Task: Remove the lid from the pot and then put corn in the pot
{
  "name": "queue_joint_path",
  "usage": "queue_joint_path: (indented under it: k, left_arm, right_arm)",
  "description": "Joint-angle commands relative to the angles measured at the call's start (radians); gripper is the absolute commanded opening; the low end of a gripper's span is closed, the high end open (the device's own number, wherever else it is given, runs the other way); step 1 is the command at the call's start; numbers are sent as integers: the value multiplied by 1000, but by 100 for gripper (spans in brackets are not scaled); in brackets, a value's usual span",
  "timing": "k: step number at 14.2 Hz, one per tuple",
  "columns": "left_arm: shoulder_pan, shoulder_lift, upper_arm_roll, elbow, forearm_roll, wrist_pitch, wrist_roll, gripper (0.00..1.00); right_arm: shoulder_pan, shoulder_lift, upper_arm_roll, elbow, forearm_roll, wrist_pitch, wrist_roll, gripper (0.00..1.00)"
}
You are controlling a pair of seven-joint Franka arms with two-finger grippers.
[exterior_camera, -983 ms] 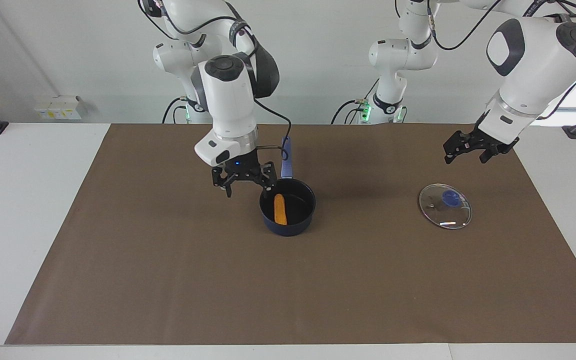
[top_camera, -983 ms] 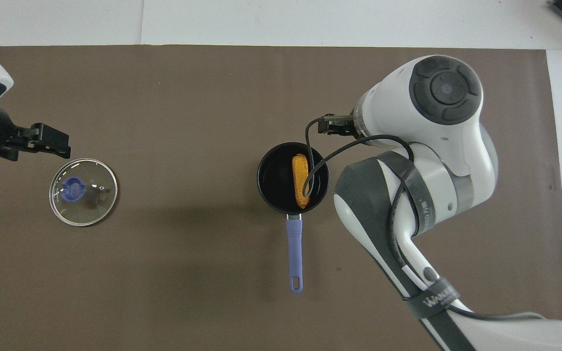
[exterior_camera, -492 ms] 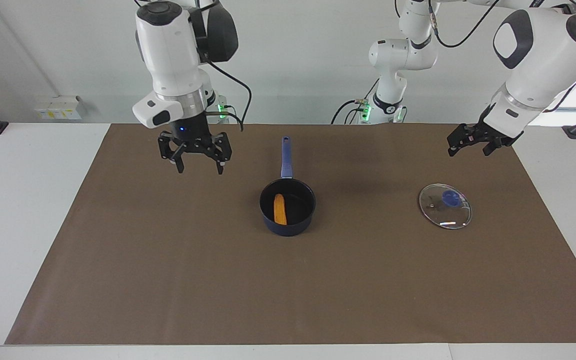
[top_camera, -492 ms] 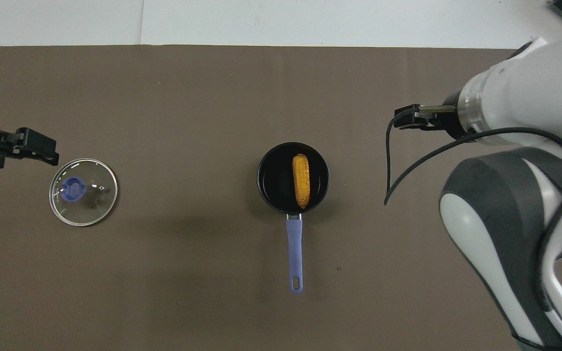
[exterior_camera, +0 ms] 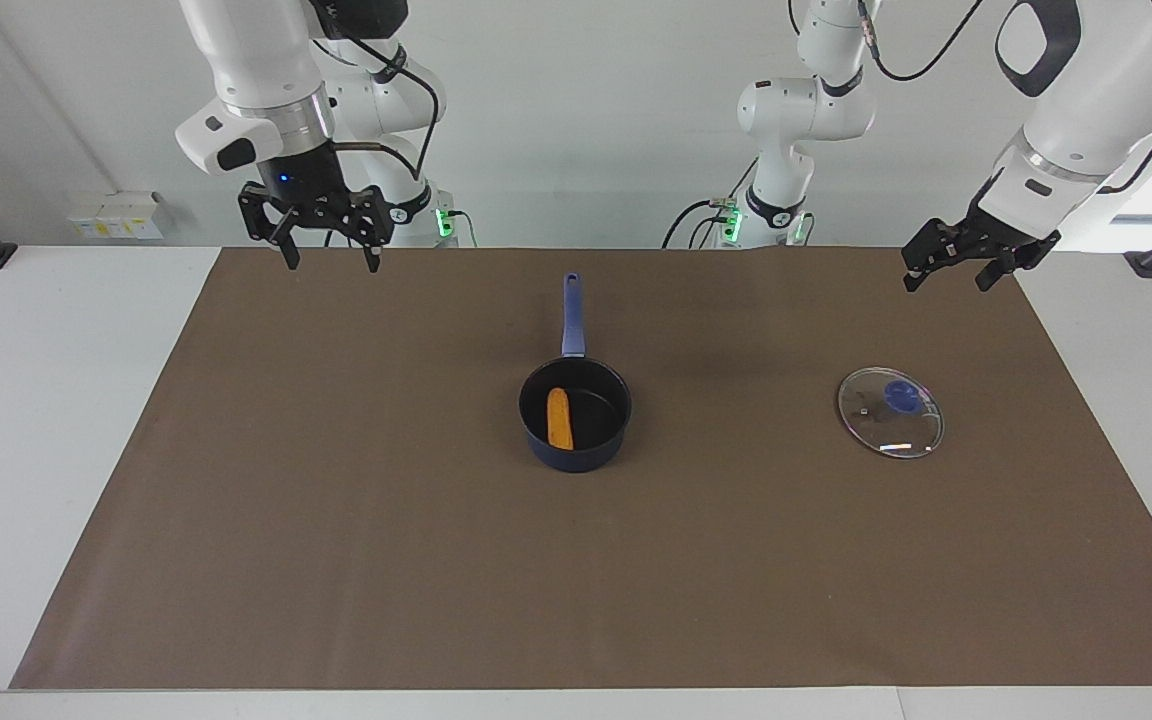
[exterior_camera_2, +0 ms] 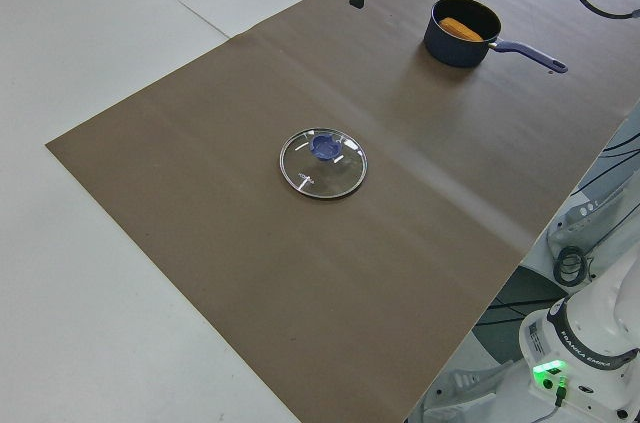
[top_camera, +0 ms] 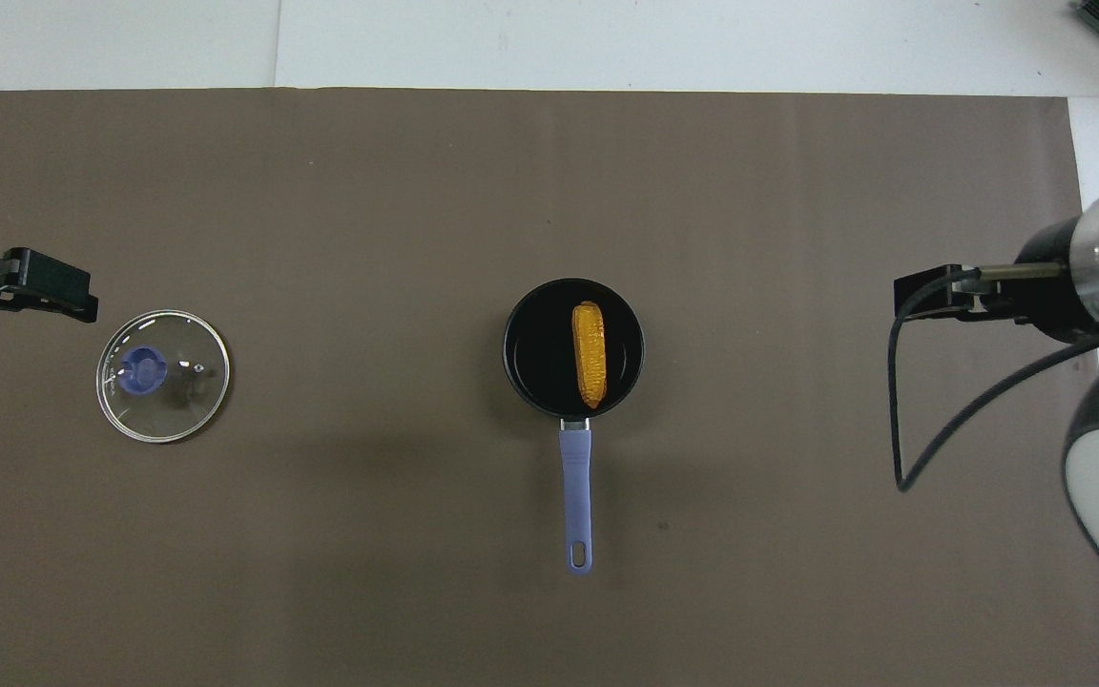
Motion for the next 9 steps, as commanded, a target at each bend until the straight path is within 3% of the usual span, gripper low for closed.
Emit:
queue_joint_path:
  k: [1,7,9]
  left_arm:
    - [7,-8,-2,-1,-11,-15,4,100]
    - [7,-8,-2,-1,-11,-15,4,100]
    - [7,-8,-2,-1,-11,-15,4,100]
  right_arm:
    - [-81,-29,13,-33,14,-25,-48,100]
    - [-121,-47,-13,58,25,-54,-158,100]
    - [-121,-59,-34,44,23,-58,-183,100]
